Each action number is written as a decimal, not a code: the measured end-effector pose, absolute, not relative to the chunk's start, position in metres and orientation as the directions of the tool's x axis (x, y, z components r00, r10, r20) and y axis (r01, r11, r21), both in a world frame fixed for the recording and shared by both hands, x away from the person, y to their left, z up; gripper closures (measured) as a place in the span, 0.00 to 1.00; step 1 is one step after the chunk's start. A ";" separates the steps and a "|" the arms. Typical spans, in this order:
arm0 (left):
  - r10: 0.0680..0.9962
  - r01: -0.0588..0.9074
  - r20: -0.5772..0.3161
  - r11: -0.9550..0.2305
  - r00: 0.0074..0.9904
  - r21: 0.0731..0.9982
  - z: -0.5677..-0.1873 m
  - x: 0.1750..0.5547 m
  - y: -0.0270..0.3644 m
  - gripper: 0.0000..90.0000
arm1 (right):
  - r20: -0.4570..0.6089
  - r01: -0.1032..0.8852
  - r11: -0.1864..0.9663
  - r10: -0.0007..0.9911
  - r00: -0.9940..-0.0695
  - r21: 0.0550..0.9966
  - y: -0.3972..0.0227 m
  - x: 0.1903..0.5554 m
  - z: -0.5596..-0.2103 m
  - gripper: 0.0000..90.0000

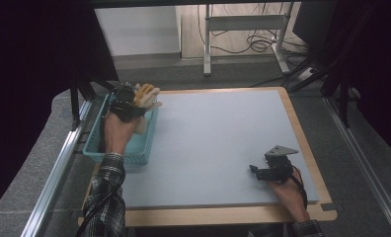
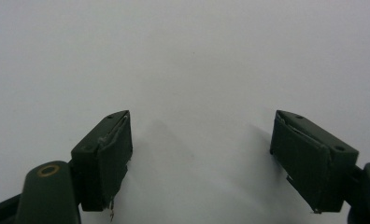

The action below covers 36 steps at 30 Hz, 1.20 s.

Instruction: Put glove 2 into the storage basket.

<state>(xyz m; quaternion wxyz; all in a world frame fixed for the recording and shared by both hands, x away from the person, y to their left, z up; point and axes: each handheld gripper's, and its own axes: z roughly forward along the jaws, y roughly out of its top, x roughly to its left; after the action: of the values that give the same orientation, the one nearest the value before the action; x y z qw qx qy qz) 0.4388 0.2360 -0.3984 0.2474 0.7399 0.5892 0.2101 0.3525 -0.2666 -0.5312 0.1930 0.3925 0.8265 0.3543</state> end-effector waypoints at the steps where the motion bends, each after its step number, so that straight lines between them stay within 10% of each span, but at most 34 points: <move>1: 0.981 0.776 0.018 -0.166 0.195 0.608 -0.401 0.441 0.242 0.59 | -0.041 0.512 0.441 0.786 -0.617 0.737 -0.267 0.353 -0.531 0.23; 18: 0.978 0.885 0.005 -0.189 0.207 0.426 -0.492 0.484 0.240 0.56 | -0.040 0.512 0.440 0.786 -0.617 0.738 -0.267 0.352 -0.531 0.23; 24: 0.982 0.948 -0.100 -0.125 0.160 0.292 -0.506 0.490 0.252 0.30 | -0.041 0.511 0.441 0.785 -0.618 0.738 -0.267 0.352 -0.531 0.23; 30: 0.966 0.898 -0.122 -0.161 0.228 0.409 -0.472 0.472 0.261 0.07 | -0.042 0.512 0.441 0.786 -0.617 0.737 -0.267 0.352 -0.531 0.23; 33: 0.972 0.861 -0.074 -0.162 0.225 0.482 -0.450 0.463 0.269 0.13 | -0.042 0.511 0.442 0.785 -0.618 0.737 -0.266 0.352 -0.531 0.23; 36: 0.982 0.846 -0.019 -0.151 0.187 0.511 -0.443 0.456 0.279 0.46 | -0.042 0.511 0.442 0.785 -0.617 0.737 -0.266 0.352 -0.531 0.23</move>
<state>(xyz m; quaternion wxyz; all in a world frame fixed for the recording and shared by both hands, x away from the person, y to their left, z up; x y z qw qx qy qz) 0.4559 0.2795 -0.4426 0.2099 0.7411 0.6169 0.1619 0.3524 -0.2665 -0.5312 0.1935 0.3922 0.8267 0.3540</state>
